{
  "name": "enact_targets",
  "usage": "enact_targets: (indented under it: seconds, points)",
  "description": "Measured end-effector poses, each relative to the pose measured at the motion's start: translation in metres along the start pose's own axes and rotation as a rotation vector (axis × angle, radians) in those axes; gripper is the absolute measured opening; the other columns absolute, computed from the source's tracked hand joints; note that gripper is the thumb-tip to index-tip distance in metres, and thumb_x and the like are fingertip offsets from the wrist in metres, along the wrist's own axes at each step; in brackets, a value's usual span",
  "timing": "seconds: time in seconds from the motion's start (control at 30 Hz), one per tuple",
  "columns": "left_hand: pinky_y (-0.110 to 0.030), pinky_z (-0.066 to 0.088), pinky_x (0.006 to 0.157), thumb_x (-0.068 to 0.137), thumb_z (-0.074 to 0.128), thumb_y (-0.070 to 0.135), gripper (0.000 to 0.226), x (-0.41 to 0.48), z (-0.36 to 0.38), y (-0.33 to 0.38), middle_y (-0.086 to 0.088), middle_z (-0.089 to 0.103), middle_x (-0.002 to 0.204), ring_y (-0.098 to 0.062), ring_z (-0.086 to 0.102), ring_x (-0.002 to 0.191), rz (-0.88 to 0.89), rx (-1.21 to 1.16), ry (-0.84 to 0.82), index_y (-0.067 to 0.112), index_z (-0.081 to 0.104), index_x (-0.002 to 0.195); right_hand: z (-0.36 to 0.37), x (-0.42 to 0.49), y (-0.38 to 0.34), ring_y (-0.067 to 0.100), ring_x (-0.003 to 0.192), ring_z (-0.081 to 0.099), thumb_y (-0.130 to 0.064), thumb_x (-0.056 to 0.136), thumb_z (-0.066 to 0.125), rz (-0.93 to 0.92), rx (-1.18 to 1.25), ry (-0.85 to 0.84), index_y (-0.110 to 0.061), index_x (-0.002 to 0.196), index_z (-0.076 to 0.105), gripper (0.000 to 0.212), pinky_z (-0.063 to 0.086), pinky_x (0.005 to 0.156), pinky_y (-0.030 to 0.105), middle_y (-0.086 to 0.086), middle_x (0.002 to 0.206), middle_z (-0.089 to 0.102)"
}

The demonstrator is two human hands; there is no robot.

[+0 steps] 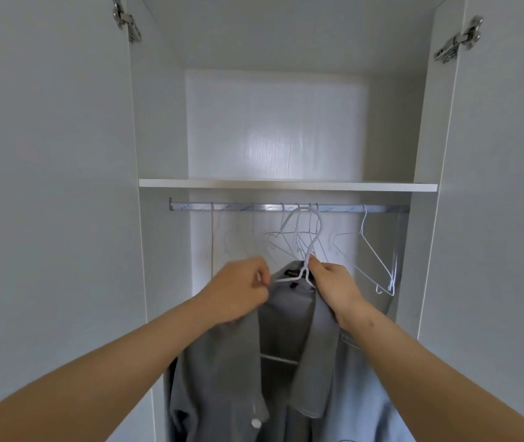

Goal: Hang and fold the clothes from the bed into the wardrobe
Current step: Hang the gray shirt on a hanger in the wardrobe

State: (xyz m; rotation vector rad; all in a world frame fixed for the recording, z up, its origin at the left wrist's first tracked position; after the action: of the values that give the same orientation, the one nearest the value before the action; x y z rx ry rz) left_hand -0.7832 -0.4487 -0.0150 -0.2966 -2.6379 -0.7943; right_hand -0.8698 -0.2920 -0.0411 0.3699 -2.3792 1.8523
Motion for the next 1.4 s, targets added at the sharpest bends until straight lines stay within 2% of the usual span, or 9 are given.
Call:
enact_targets:
  seconds: [0.1,0.23,0.33,0.4,0.5,0.67,0.83,1.03,1.4]
  points:
    - [-0.012,0.046,0.059,0.088,0.059,0.023,0.012,-0.005,0.017,0.004,0.013,0.057,0.075,0.004,0.055,0.059,0.061,-0.045,-0.303,0.033,0.052,0.085,0.002,-0.004,0.001,0.020,0.072,0.052,-0.049,0.090,0.049,-0.025,-0.013,-0.006,0.011,0.095,0.062,0.061,0.049,0.075,0.035,0.027,0.099,0.065]
    - [-0.017,0.037,0.081,0.089,0.058,0.033,0.040,0.011,-0.004,-0.009,0.014,0.042,0.108,-0.003,0.047,0.092,0.089,0.128,0.024,0.029,0.043,0.126,0.006,-0.006,-0.004,0.024,0.080,0.063,-0.052,0.089,0.048,-0.007,0.050,-0.049,-0.008,0.080,0.072,0.051,0.051,0.085,0.039,0.013,0.085,0.071]
    - [-0.021,0.040,0.076,0.095,0.047,0.036,0.010,0.013,0.013,-0.018,0.007,0.054,0.096,-0.012,0.052,0.091,-0.006,0.171,-0.184,0.027,0.053,0.096,0.006,-0.006,-0.009,0.032,0.088,0.065,-0.048,0.091,0.047,-0.043,0.052,-0.060,-0.007,0.083,0.072,0.049,0.051,0.088,0.038,0.014,0.087,0.071]
    - [-0.016,0.035,0.063,0.096,0.047,0.033,0.020,0.017,0.015,-0.024,0.008,0.053,0.077,-0.010,0.051,0.075,-0.029,0.106,-0.097,0.024,0.050,0.078,0.004,-0.004,-0.011,0.033,0.088,0.065,-0.043,0.094,0.045,-0.076,0.043,-0.101,0.004,0.087,0.066,0.052,0.051,0.087,0.034,0.019,0.089,0.069]
    - [-0.011,0.030,0.056,0.095,0.048,0.030,0.023,0.025,0.008,-0.034,0.006,0.052,0.071,-0.002,0.046,0.066,-0.086,0.031,0.077,0.016,0.052,0.077,-0.010,0.001,-0.011,0.015,0.061,0.050,-0.039,0.097,0.041,-0.213,-0.217,-0.088,-0.013,0.056,0.047,0.049,0.038,0.057,0.018,-0.001,0.057,0.053]
    - [-0.021,0.036,0.064,0.095,0.050,0.031,0.024,0.038,0.007,-0.046,0.003,0.054,0.073,-0.011,0.050,0.071,-0.165,-0.013,0.143,0.016,0.054,0.076,-0.021,0.014,0.006,0.019,0.074,0.052,-0.046,0.098,0.033,-0.200,-0.615,-0.152,-0.010,0.075,0.060,0.050,0.039,0.067,0.028,0.000,0.072,0.057]
    - [-0.037,0.041,0.094,0.092,0.052,0.037,0.022,0.050,0.022,-0.069,0.006,0.056,0.104,-0.017,0.053,0.102,-0.319,0.157,0.092,0.026,0.056,0.111,-0.007,0.015,0.029,0.017,0.068,0.056,-0.035,0.095,0.044,0.104,-0.342,-0.334,-0.002,0.084,0.066,0.041,0.042,0.061,0.023,0.017,0.084,0.065]
    - [-0.021,0.038,0.068,0.092,0.054,0.020,0.018,0.039,0.023,-0.110,0.001,0.055,0.102,-0.009,0.051,0.077,-0.567,-0.155,0.297,0.018,0.057,0.109,0.037,0.013,0.062,0.013,0.061,0.050,-0.014,0.095,0.046,0.300,-0.273,-0.524,-0.008,0.069,0.053,0.028,0.040,0.051,0.017,0.007,0.070,0.054]
    - [-0.031,0.046,0.079,0.088,0.049,0.009,0.011,0.045,-0.023,-0.213,-0.009,0.058,0.102,-0.028,0.059,0.097,-0.789,-0.265,0.522,0.016,0.055,0.095,0.187,0.057,0.057,0.025,0.083,0.050,-0.003,0.095,0.039,0.456,-0.023,-0.618,0.001,0.089,0.056,0.019,0.043,0.078,0.030,0.014,0.093,0.054]
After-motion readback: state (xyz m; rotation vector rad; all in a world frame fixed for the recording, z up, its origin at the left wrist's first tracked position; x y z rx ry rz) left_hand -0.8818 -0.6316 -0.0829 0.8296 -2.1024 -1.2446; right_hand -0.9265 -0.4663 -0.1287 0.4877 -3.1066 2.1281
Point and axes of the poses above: each hand's wrist, its own x-axis towards the middle knuckle, its own z-axis out of the palm, y = z × x, the point moved 5 cm from there along x, towards the middle knuckle
